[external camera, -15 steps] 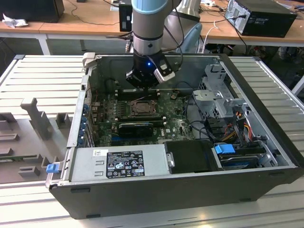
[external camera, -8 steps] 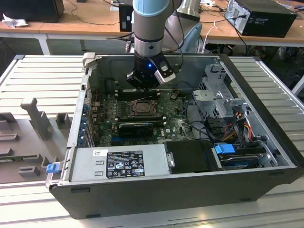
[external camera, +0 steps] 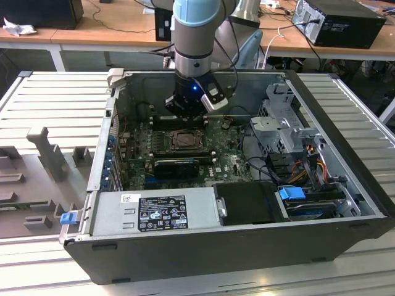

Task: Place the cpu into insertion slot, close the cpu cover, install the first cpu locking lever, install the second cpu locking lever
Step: 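Install the first cpu locking lever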

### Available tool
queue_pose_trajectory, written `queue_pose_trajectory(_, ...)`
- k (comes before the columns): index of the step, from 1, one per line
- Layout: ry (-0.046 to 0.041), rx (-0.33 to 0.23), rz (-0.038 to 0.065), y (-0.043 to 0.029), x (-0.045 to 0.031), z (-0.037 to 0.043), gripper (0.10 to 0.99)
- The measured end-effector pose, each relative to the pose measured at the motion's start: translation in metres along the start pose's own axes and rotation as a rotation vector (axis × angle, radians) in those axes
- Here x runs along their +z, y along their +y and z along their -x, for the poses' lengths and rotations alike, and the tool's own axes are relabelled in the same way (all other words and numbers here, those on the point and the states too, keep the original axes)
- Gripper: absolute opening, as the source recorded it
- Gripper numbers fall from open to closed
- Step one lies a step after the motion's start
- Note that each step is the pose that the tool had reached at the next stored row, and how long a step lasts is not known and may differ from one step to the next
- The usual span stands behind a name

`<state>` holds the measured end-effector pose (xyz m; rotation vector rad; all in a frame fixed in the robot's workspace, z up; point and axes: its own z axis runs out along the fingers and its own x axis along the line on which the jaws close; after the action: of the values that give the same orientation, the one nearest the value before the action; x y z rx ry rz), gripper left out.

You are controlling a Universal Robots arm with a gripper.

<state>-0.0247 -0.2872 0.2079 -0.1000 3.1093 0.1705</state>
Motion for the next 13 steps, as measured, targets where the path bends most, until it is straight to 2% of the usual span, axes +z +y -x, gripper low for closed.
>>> queue_pose_trajectory(8,0.0002,0.000,-0.005,-0.0005,0.0050,0.0004,0.106)
queue_pose_trajectory(13,0.0005,0.000,-0.007,-0.0004,0.0035,0.0004,0.106)
